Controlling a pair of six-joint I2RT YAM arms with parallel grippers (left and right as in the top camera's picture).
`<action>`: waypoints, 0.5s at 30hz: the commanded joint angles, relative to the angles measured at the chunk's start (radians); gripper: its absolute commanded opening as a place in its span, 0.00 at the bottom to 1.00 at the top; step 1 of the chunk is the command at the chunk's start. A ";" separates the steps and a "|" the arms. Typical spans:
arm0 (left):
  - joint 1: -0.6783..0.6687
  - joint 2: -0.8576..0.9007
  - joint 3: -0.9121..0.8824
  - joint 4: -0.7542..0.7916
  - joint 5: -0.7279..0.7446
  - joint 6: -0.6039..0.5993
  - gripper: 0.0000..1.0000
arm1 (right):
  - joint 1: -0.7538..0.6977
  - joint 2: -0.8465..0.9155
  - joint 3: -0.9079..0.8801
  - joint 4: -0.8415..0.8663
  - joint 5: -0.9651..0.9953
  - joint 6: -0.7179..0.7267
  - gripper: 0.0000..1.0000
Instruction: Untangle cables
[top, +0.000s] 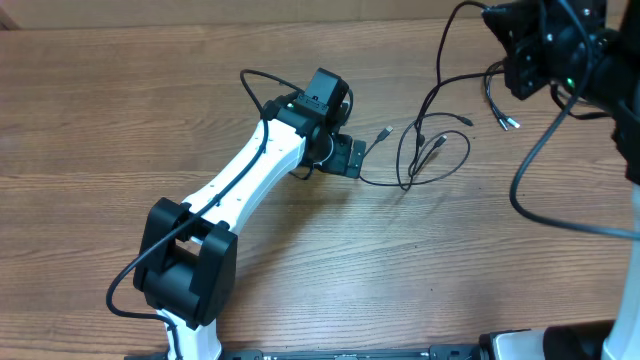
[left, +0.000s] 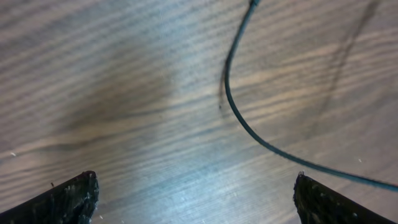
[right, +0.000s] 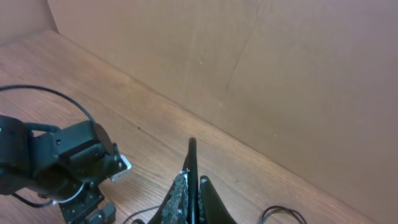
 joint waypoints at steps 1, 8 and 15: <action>0.012 -0.003 0.020 0.007 0.218 0.061 1.00 | 0.000 -0.047 0.022 -0.002 0.023 0.018 0.04; 0.059 -0.084 0.082 0.063 0.613 0.273 1.00 | 0.000 -0.043 0.021 -0.024 0.074 0.037 0.04; 0.202 -0.173 0.097 0.056 0.838 0.205 1.00 | 0.000 -0.042 0.021 -0.031 0.029 0.037 0.04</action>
